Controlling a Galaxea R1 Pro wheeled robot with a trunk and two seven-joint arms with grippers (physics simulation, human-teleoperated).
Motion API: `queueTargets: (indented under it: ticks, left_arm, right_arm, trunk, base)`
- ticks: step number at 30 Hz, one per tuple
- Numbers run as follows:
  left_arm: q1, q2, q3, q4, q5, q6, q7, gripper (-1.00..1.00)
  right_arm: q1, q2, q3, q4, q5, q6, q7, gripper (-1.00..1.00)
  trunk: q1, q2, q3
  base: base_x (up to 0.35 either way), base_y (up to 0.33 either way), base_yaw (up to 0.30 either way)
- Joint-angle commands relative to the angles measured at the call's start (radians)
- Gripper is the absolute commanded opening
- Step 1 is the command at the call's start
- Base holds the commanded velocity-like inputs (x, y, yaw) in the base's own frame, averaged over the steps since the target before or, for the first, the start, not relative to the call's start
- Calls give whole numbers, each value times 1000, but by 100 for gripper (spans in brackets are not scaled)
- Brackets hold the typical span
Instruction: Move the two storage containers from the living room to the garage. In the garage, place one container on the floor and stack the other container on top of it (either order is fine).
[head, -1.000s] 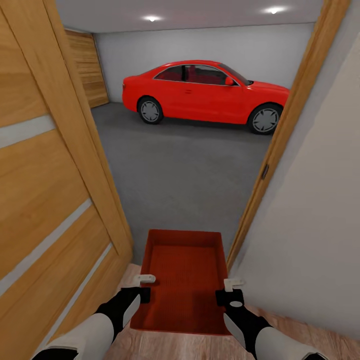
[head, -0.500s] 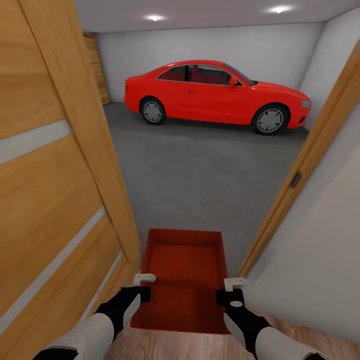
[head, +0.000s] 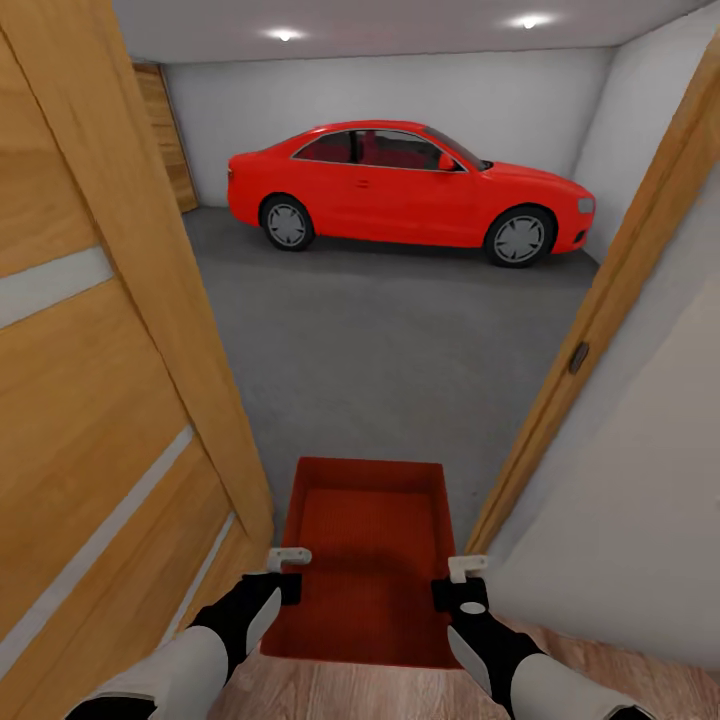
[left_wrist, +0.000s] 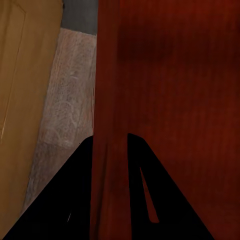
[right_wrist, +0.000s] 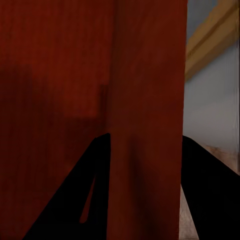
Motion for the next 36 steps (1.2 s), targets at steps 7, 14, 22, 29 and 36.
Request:
queueTargets:
  ticks: [7,14,22,29,36]
  left_arm:
    - [-1,1,-5,-6,-24,8,11,-100]
    - [-1,1,-6,-7,-24,9,11,-100]
    - [-1,0,-6,-7,-24,8,11,-100]
    - [-1,0,-5,-7,-24,8,11,-100]
    - [-1,0,-6,-6,-24,8,11,-100]
  right_arm:
    - [-1,0,26,8,-28,10,-8,-100]
    - [-1,1,27,8,-28,10,-8,-100]
    - [-1,1,27,8,-28,10,-8,-100]
    - [-1,1,27,8,-28,10,-8,-100]
    - [-1,0,26,8,-28,10,-9,-100]
  trunk:
    - [0,-1,-1]
    - [0,-1,-1]
    - [0,-1,-1]
    - [0,-1,-1]
    - [0,-1,-1]
  base:
    - [0,0,-224]
    - [30,107,-30]
    - [85,264,-1]
    - [11,37,-3]
    - [0,1,-203]
